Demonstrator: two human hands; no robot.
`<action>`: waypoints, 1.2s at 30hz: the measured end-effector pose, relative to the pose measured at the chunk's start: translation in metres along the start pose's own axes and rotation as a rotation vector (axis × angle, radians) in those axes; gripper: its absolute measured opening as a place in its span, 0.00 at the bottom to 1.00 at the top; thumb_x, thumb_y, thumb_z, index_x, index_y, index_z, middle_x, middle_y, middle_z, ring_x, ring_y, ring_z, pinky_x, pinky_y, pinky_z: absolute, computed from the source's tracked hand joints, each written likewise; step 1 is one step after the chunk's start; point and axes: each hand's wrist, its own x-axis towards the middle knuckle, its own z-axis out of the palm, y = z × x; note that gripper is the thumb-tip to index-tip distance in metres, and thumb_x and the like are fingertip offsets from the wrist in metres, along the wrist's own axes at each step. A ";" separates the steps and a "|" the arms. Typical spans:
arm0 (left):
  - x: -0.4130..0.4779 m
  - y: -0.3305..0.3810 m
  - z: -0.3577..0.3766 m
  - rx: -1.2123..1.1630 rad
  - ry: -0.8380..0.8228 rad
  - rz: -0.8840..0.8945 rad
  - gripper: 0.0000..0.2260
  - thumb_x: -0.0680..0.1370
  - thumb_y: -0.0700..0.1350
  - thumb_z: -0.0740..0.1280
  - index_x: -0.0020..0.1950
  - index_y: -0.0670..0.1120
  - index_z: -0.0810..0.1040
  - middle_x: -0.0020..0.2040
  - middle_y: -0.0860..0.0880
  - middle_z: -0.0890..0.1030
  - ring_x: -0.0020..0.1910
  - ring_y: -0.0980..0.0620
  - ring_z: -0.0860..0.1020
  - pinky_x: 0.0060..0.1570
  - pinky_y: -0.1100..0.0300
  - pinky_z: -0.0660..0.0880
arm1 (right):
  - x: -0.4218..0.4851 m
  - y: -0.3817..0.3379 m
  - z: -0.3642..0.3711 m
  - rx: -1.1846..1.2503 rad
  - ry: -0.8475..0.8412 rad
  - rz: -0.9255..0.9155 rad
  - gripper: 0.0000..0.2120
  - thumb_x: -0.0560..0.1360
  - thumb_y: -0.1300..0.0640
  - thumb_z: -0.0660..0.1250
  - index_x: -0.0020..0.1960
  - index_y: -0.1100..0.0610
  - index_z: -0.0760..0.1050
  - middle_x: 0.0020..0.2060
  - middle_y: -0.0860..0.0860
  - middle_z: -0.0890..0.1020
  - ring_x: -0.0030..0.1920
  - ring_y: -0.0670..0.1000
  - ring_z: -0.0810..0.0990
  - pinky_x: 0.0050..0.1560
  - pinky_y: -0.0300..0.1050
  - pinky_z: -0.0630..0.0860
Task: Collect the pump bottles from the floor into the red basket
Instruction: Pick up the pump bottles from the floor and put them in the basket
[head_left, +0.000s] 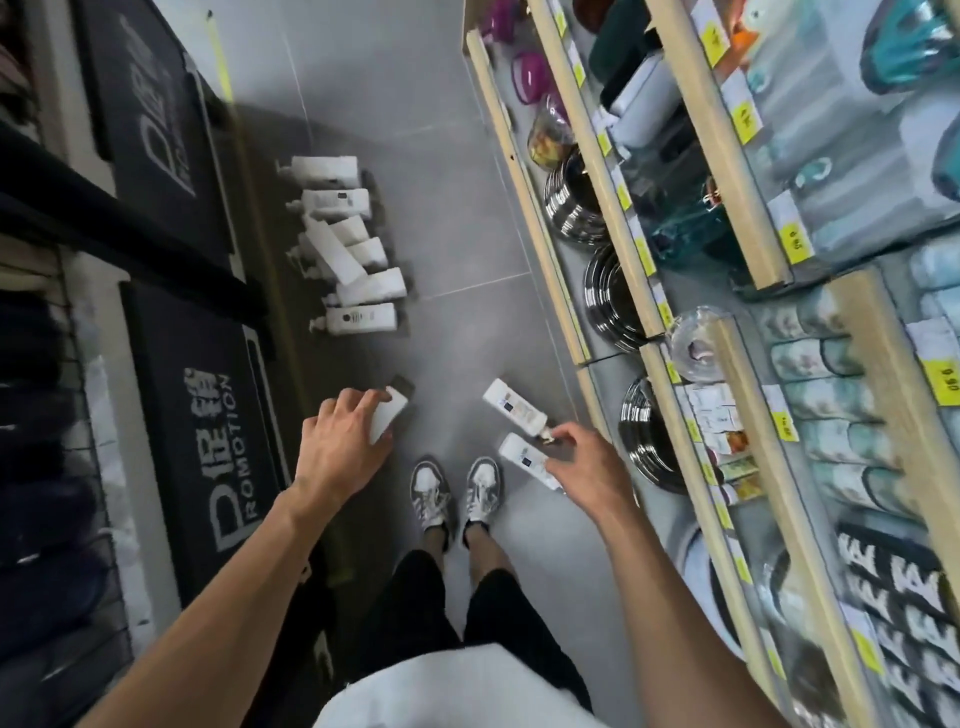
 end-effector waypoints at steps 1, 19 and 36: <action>0.010 -0.002 0.009 0.010 -0.014 -0.004 0.27 0.79 0.52 0.69 0.76 0.54 0.66 0.70 0.47 0.71 0.68 0.41 0.71 0.66 0.43 0.70 | 0.009 0.008 0.007 -0.004 -0.002 0.015 0.16 0.73 0.55 0.75 0.58 0.46 0.78 0.58 0.46 0.83 0.55 0.52 0.82 0.51 0.49 0.78; 0.226 -0.090 0.316 -0.096 -0.294 -0.367 0.21 0.81 0.52 0.65 0.73 0.54 0.67 0.71 0.42 0.70 0.71 0.36 0.68 0.70 0.37 0.66 | 0.272 0.190 0.234 -0.041 -0.135 0.316 0.18 0.71 0.54 0.76 0.60 0.47 0.79 0.61 0.52 0.82 0.59 0.58 0.81 0.56 0.49 0.78; 0.378 -0.196 0.528 -0.009 -0.063 -0.459 0.40 0.74 0.50 0.77 0.78 0.42 0.59 0.71 0.33 0.65 0.67 0.28 0.69 0.62 0.33 0.69 | 0.406 0.333 0.411 -0.248 -0.071 0.234 0.34 0.66 0.53 0.80 0.68 0.50 0.72 0.63 0.56 0.75 0.65 0.62 0.71 0.61 0.56 0.71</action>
